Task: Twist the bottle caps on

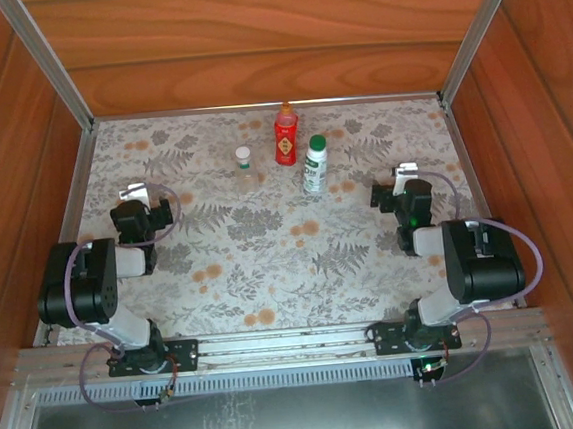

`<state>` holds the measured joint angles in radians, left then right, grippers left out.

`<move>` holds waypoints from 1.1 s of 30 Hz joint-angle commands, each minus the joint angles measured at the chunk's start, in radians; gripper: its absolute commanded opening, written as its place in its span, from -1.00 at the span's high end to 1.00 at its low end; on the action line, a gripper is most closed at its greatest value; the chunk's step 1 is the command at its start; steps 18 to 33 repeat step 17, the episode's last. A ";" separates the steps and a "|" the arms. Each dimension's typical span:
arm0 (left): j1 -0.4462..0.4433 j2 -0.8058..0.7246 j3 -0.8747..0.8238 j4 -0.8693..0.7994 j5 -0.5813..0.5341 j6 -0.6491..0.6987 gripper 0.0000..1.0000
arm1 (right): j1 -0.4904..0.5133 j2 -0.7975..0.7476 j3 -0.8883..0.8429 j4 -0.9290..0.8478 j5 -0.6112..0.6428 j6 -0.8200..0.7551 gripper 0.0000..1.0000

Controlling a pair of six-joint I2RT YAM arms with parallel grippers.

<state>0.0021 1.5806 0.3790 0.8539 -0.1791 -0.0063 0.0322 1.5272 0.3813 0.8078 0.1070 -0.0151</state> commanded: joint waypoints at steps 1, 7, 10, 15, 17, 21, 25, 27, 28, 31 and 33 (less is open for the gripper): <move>0.007 0.001 0.012 0.051 0.021 -0.026 -1.00 | -0.013 -0.006 0.067 -0.055 0.008 0.057 -0.99; 0.006 -0.002 0.014 0.051 0.023 -0.022 -1.00 | -0.012 -0.005 0.065 -0.055 0.011 0.056 -0.99; 0.007 -0.001 0.014 0.051 0.022 -0.020 -1.00 | -0.012 -0.005 0.065 -0.055 0.010 0.056 -0.99; 0.006 0.004 0.015 0.050 0.024 -0.021 -1.00 | -0.013 -0.005 0.064 -0.055 0.010 0.056 -0.99; 0.006 0.002 0.016 0.051 0.023 -0.021 -1.00 | -0.013 -0.005 0.062 -0.052 0.010 0.055 -0.99; 0.006 0.002 0.016 0.051 0.023 -0.021 -1.00 | -0.013 -0.005 0.062 -0.052 0.010 0.055 -0.99; 0.006 0.002 0.016 0.051 0.023 -0.021 -1.00 | -0.013 -0.005 0.062 -0.052 0.010 0.055 -0.99; 0.006 0.002 0.016 0.051 0.023 -0.021 -1.00 | -0.013 -0.005 0.062 -0.052 0.010 0.055 -0.99; 0.006 0.002 0.016 0.051 0.023 -0.021 -1.00 | -0.013 -0.005 0.062 -0.052 0.010 0.055 -0.99; 0.006 0.002 0.016 0.051 0.023 -0.021 -1.00 | -0.013 -0.005 0.062 -0.052 0.010 0.055 -0.99; 0.006 0.002 0.016 0.051 0.023 -0.021 -1.00 | -0.013 -0.005 0.062 -0.052 0.010 0.055 -0.99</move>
